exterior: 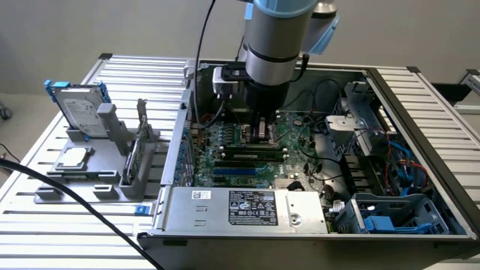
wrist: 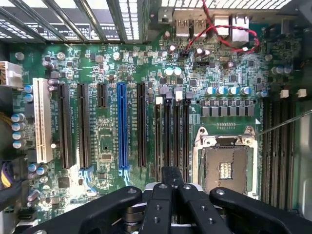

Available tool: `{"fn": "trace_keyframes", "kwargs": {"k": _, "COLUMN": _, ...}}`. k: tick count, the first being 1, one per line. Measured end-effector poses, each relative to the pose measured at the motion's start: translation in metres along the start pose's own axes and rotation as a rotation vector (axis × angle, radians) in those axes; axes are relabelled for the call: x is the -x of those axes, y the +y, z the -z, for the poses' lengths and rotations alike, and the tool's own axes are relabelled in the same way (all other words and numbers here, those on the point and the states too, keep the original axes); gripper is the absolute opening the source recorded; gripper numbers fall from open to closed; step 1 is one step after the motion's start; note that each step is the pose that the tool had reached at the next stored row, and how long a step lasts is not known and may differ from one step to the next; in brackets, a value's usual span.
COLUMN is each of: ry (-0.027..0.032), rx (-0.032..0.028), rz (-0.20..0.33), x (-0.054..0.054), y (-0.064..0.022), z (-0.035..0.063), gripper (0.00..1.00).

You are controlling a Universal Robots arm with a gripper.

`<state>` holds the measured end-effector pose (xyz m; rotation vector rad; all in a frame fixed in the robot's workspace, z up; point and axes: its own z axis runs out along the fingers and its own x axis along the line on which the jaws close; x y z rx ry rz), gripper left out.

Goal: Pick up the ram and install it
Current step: 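Press down the ram until it locks into place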

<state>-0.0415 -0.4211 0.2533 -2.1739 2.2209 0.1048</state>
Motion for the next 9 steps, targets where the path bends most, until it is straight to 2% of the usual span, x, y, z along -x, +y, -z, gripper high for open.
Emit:
{"fn": "trace_keyframes", "kwargs": {"k": 2, "ry": 0.0001, "rx": 0.0001, "rz": 0.0, "x": 0.0001, "y": 0.0, "z": 0.0029, "gripper": 0.11}}
{"fn": "trace_keyframes", "kwargs": {"k": 9, "ry": -0.0002, "rx": 0.0001, "rz": 0.0, "x": 0.0, "y": 0.0, "z": 0.003, "gripper": 0.11}}
